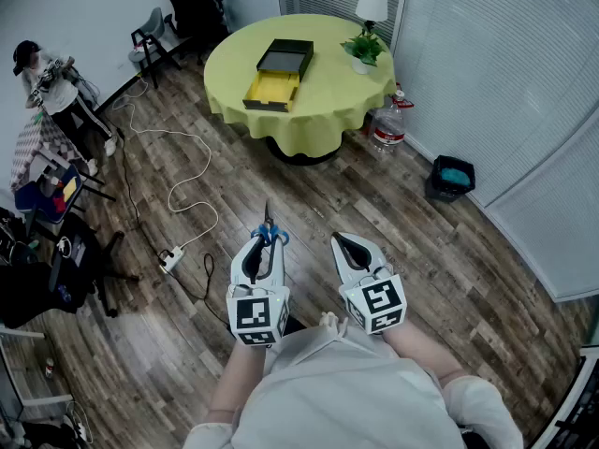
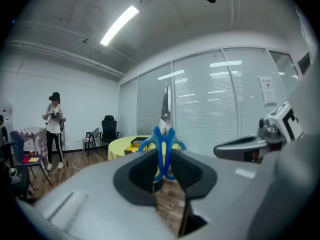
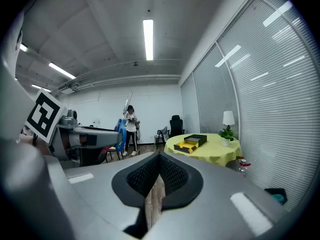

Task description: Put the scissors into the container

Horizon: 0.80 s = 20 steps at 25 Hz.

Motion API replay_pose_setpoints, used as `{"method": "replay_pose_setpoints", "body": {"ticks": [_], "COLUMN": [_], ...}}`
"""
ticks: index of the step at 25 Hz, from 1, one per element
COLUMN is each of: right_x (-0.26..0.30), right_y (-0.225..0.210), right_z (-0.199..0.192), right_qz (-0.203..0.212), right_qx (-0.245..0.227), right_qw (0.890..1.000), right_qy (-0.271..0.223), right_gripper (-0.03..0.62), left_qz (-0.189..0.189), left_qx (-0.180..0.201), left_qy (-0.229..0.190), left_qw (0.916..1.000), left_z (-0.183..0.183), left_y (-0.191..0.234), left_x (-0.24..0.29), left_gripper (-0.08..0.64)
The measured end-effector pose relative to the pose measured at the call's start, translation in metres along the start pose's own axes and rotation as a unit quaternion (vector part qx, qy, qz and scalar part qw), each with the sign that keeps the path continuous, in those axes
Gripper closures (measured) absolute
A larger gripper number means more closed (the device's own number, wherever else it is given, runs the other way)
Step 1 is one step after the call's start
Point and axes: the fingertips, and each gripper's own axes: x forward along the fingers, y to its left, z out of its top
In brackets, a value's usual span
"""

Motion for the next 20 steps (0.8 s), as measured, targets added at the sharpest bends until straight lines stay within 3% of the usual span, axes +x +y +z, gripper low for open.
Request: {"method": "replay_pose_setpoints", "body": {"ticks": [16, 20], "right_x": [0.01, 0.027], "right_y": [-0.008, -0.009], "right_z": [-0.008, -0.021], "right_qz": [0.015, 0.027], "right_qx": [0.031, 0.073], "right_qw": [0.999, 0.997], "right_qy": [-0.005, 0.013], "right_gripper": [0.592, 0.592], "left_qz": [-0.008, -0.003], "left_qx": [-0.011, -0.014], "left_qy": [0.022, 0.028], "left_qw": [0.9997, 0.9995], "left_z": [-0.018, -0.026], "left_y": [-0.004, 0.008], "left_x": [0.016, 0.024], "left_gripper": [0.472, 0.472]}}
